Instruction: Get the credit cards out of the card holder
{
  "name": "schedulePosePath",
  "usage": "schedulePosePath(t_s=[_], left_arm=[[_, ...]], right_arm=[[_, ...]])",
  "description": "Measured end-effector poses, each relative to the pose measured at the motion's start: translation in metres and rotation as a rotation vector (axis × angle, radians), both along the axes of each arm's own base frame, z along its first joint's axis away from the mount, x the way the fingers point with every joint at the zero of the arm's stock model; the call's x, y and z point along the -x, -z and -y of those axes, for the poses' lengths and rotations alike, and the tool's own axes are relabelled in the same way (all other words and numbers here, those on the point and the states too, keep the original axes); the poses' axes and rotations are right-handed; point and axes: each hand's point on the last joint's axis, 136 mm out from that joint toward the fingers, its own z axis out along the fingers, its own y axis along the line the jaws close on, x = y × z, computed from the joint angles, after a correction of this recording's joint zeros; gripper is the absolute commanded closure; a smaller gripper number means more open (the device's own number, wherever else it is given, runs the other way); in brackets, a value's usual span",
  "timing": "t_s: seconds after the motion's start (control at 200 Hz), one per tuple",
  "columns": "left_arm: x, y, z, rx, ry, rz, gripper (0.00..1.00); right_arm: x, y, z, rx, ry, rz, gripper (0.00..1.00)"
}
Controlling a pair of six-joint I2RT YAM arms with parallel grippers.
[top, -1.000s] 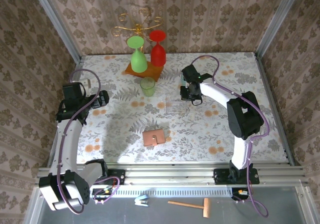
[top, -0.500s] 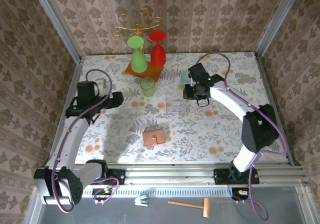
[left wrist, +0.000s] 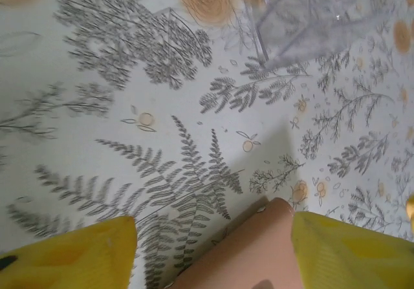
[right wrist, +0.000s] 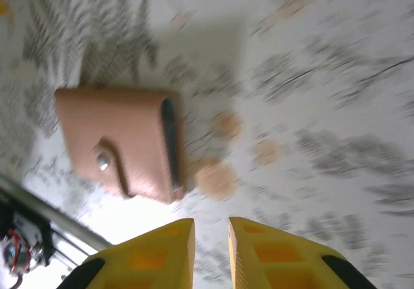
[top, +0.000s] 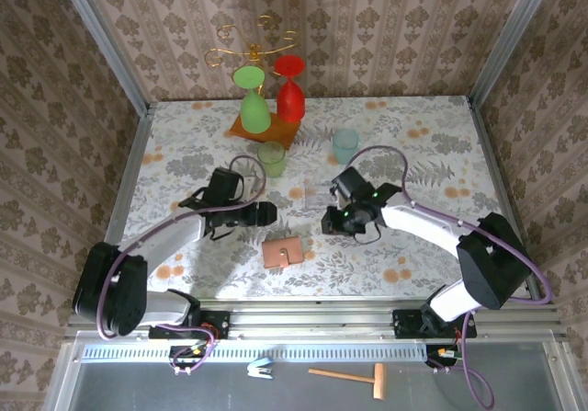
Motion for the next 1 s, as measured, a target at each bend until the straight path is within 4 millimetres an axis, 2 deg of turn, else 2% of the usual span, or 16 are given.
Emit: schedulePosePath(t_s=[0.17, 0.34, 0.58, 0.855, 1.0], left_arm=[[0.004, 0.013, 0.011, 0.046, 0.017, -0.063, 0.53], [0.012, 0.019, 0.015, 0.082, 0.024, -0.098, 0.59], [0.026, 0.030, 0.013, 0.093, 0.028, -0.144, 0.61], [0.042, 0.046, 0.006, 0.080, 0.017, -0.198, 0.61], [0.045, 0.045, 0.004, 0.089, 0.005, -0.201, 0.60]], right_arm=[[0.027, -0.001, -0.045, -0.072, -0.068, -0.002, 0.86], [0.050, 0.018, -0.066, -0.080, -0.096, -0.048, 0.87], [0.065, 0.045, -0.073, -0.057, -0.094, -0.102, 0.88], [0.057, 0.057, -0.071, -0.038, -0.053, -0.108, 0.89], [0.046, 0.062, -0.066, -0.030, -0.021, -0.117, 0.89]])
